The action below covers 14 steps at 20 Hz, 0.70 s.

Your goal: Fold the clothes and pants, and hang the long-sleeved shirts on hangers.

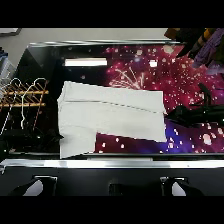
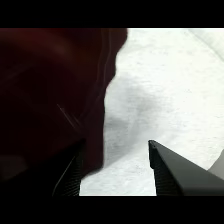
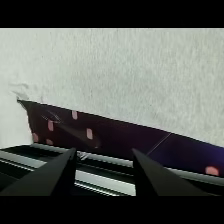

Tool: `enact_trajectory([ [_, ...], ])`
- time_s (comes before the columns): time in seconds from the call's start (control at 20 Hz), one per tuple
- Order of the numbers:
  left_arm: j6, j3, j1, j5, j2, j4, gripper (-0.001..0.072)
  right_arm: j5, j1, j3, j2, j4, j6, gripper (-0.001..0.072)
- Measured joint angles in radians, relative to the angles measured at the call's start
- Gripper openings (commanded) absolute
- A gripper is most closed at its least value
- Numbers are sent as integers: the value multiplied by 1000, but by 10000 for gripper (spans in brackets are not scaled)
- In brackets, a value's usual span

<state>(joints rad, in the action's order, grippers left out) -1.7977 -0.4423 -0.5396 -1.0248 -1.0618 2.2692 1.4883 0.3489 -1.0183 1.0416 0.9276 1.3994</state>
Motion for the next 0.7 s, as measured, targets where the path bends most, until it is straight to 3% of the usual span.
enact_trajectory([
  [0.2, 0, 5, 1, 1, -16, 15, 326, -18, 0, 0, -20, -6, 5, 417],
  [0.3, 1, 13, 5, 0, -30, 20, 23, -22, 0, 0, -24, -13, 6, 415],
  [0.7, 0, 18, 13, 3, -45, 25, 20, -40, 6, -54, -21, 99, 2, 398],
])
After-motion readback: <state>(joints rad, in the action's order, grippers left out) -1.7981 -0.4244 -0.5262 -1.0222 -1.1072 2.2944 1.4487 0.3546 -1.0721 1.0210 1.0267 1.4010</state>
